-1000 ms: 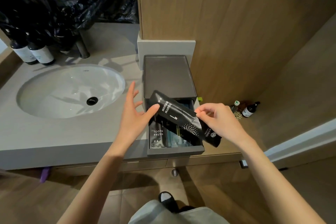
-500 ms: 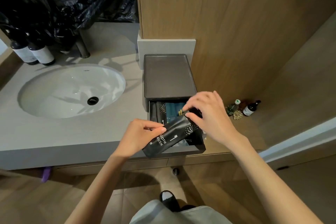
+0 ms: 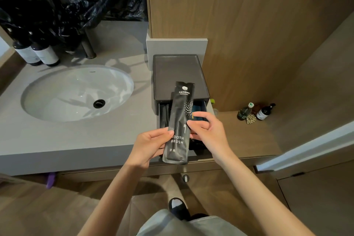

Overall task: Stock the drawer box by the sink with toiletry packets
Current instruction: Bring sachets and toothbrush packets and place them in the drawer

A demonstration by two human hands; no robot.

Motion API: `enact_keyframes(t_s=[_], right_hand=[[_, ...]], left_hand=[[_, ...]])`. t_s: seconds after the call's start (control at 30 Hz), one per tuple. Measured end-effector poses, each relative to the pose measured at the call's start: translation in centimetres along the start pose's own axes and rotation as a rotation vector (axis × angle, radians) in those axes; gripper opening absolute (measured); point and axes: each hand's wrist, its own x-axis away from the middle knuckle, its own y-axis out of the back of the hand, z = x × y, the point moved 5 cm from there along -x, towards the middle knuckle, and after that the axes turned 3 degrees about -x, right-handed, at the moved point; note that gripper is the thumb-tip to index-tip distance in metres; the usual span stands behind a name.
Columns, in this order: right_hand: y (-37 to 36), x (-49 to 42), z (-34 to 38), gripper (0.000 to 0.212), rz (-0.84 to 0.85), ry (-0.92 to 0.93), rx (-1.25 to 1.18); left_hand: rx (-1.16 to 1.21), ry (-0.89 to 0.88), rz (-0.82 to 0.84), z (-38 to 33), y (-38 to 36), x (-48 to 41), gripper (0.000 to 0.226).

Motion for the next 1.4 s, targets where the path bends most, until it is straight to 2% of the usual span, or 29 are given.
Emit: enact_keyframes(t_s=[0.1, 0.2, 0.33, 0.4, 0.57, 0.67, 0.9, 1.0, 1.13, 1.3, 1.4], right_hand=[[0.9, -0.2, -0.1, 0.036, -0.023, -0.045, 0.024], [2.6, -0.4, 0.2, 0.036, -0.029, -0.099, 0.028], [4.9, -0.3, 0.0, 0.041, 0.066, -0.201, 0.067], [5.4, -0.3, -0.5, 0.041, 0.122, -0.267, 0.108], [4.3, -1.4, -1.9, 0.040, 0.192, -0.346, 0.187], [3.1, -3.0, -2.6, 0.038, 0.140, -0.338, 0.177], [1.2, -6.6, -4.2, 0.033, 0.026, -0.271, 0.198], [0.9, -7.6, -5.1, 0.038, -0.035, -0.227, 0.296], [0.3, -8.0, -5.0, 0.038, -0.089, -0.194, 0.304], [-0.1, -8.7, -5.2, 0.043, -0.083, -0.204, 0.323], [-0.3, -8.8, -5.0, 0.044, -0.089, -0.089, 0.464]], left_hand=[[-0.119, -0.044, 0.019, -0.4, -0.8, 0.5, 0.025], [-0.264, -0.189, 0.019, -1.4, -1.0, 0.7, 0.027], [-0.901, -0.531, -0.243, -2.6, 0.7, 0.0, 0.039], [-1.113, -0.634, -0.229, -2.6, 1.0, -1.2, 0.047], [-1.448, -0.536, -0.074, -2.0, 0.1, -5.6, 0.060], [-1.597, -0.500, -0.046, -1.6, -0.4, -7.1, 0.063], [-1.647, -0.492, -0.091, -1.2, -0.3, -7.6, 0.064], [-1.657, -0.480, -0.095, -1.2, -0.4, -7.8, 0.064], [-1.640, -0.475, -0.087, -1.2, -0.2, -7.9, 0.064], [-1.588, -0.480, -0.078, -1.1, -0.2, -7.8, 0.064], [-1.566, -0.493, -0.080, -1.1, -0.1, -7.7, 0.064]])
